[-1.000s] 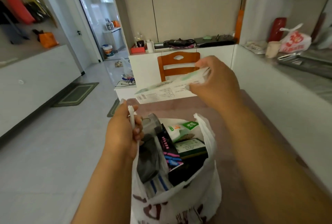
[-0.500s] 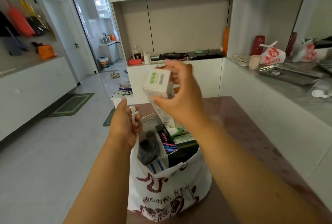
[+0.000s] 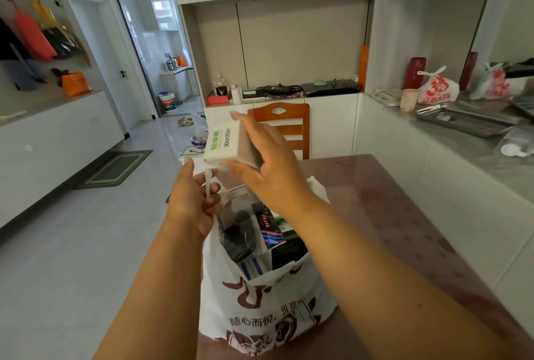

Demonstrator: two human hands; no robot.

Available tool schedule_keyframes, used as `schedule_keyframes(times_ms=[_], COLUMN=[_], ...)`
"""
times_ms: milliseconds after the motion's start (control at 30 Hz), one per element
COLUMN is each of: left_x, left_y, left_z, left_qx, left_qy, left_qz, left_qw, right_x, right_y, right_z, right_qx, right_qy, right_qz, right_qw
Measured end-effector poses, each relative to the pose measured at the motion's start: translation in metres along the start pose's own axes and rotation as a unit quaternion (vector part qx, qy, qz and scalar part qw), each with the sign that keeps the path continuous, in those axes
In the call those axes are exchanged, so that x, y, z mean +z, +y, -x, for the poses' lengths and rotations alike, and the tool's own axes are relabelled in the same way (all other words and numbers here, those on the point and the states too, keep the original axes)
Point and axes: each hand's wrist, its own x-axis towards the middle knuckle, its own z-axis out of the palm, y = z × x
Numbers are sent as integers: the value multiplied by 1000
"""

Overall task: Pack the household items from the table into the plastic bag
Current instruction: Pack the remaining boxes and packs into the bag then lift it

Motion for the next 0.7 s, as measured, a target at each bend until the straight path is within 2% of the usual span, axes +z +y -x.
schedule_keyframes(times_ms=[233,367,467,533,700], left_x=[-2,-12,-21,-25,-15], left_y=[3,9,18,22,20], left_z=[3,2,3,5,12], left_qx=[40,13,14,18,11], left_qy=[25,-20,-4,12,9], left_qz=[4,2,-1,-21,-70], left_qw=[999,1000,1000,1000,997], right_x=[13,25,40,46,55], right_y=[1,18,48,66,73], right_z=[9,7,23,33,38], right_qx=[-20,25,54,76,124], right_qy=[-35,-120,-199,-222,-209], right_qz=[5,50,128,150,53], right_qw=[999,991,970,960,969])
